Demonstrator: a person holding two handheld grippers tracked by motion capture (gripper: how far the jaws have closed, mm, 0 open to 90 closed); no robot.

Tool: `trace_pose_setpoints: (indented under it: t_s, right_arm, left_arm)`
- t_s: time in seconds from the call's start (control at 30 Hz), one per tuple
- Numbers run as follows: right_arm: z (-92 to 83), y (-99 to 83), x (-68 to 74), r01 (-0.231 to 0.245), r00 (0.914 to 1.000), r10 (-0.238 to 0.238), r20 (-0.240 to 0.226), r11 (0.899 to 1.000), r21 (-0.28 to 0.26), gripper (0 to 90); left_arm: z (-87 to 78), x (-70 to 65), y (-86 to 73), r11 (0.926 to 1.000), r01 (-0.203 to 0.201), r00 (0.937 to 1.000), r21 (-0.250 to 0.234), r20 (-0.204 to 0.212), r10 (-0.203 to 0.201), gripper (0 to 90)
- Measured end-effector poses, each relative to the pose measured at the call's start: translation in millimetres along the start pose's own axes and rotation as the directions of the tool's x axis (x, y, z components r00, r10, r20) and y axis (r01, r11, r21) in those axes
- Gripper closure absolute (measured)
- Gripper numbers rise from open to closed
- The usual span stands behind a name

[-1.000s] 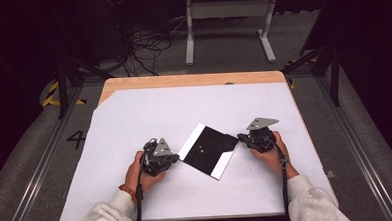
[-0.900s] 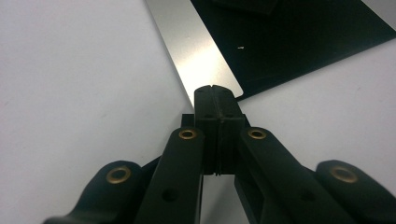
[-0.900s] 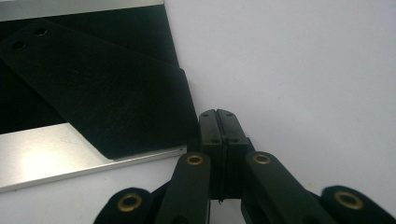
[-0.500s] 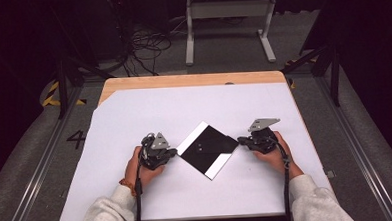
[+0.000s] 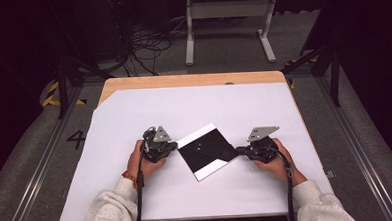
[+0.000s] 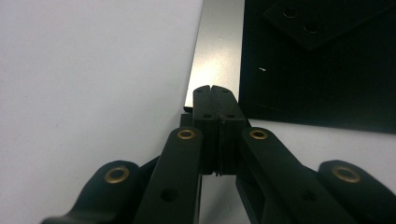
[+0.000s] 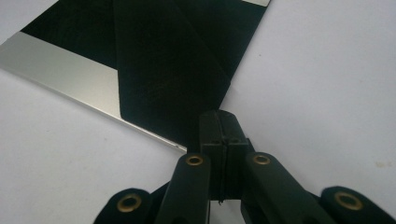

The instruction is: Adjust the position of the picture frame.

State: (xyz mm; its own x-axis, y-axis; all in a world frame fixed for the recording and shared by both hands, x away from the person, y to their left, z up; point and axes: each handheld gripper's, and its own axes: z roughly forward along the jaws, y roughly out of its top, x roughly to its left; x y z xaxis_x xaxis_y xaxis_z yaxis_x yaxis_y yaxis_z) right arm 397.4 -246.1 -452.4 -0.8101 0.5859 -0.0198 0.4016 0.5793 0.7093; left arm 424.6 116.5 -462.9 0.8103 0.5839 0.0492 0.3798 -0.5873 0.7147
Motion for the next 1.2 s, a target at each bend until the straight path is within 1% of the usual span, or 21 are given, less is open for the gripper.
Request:
trace_pose_setpoints:
  t_s: [0.03,0.13,0.2,0.27,0.3,0.33,0.53,0.63,0.77,0.8,0.9,1.0,1.07,1.2]
  right_arm:
    - [0.0,0.0,0.0,0.0,1.0,0.0,0.0,1.0,0.0,90.0]
    - [-1.8,-1.6,4.4,-0.001,0.9999,0.001,-0.017,1.0,0.003,90.0]
    - [-3.0,-2.9,7.6,0.002,0.9995,-0.001,-0.032,1.0,0.003,90.0]
    - [-4.4,-3.4,11.7,0.014,0.9989,-0.013,-0.044,1.0,0.011,90.0]
    - [-4.8,-3.5,13.4,0.019,0.9986,-0.018,-0.049,1.0,0.013,90.0]
    - [-5.2,-3.8,15.5,0.023,0.9984,-0.022,-0.052,1.0,0.015,90.0]
    - [-6.3,-4.8,22.3,0.035,0.9954,-0.034,-0.089,0.999,0.017,90.0]
    - [-6.6,-4.8,25.3,0.043,0.9948,-0.041,-0.093,0.999,0.019,90.0]
    - [-6.5,-5.2,27.0,0.046,0.9945,-0.044,-0.095,0.999,0.016,90.0]
    - [-6.5,-5.3,27.4,0.047,0.9946,-0.046,-0.093,0.999,0.016,90.0]
    - [-6.3,-5.7,27.5,0.044,0.9941,-0.043,-0.1,0.999,0.012,90.0]
    - [-6.2,-5.9,28.4,0.046,0.9938,-0.045,-0.102,0.999,0.01,90.0]
    - [-6.3,-6.1,29.1,0.047,0.9933,-0.045,-0.106,0.999,0.01,90.0]
    - [-6.7,-5.7,30.9,0.05,0.9922,-0.048,-0.115,0.999,0.015,90.0]
  left_arm:
    - [0.0,0.0,0.0,1.0,0.0,1.0,0.0,0.0,0.0,89.1]
    - [2.8,-0.1,2.6,1.0,-0.009,0.9998,0.001,-0.019,0.009,89.3]
    - [4.8,2.8,4.8,1.0,0.004,0.9999,0.0,-0.012,-0.004,89.4]
    - [6.5,5.2,5.7,0.9999,0.016,0.9999,-0.004,-0.004,-0.016,89.5]
    - [7.3,5.7,6.3,0.9998,0.019,0.9998,-0.006,-0.005,-0.019,89.5]
    - [8.2,6.3,6.9,0.9999,0.012,0.9999,-0.01,-0.01,-0.012,89.5]
    - [12.3,9.0,9.0,0.9991,0.037,0.9993,-0.023,-0.01,-0.037,89.6]
    - [12.6,9.0,9.1,0.9989,0.04,0.9991,-0.025,-0.011,-0.04,89.5]
    - [9.0,7.2,7.3,0.9988,0.046,0.9987,-0.014,0.024,-0.046,86.9]
    - [7.9,6.7,6.9,0.9991,0.042,0.9987,-0.011,0.028,-0.042,86.4]
    - [6.3,3.7,5.6,0.999,0.045,0.9979,-0.006,0.046,-0.045,86.4]
    - [7.4,1.8,6.1,0.9992,0.04,0.9983,-0.011,0.042,-0.039,88.5]
    - [8.4,2.5,5.6,0.9984,0.054,0.9974,-0.018,0.049,-0.053,89.6]
    - [11.0,2.4,7.8,0.9987,0.045,0.9983,-0.023,0.038,-0.044,89.7]
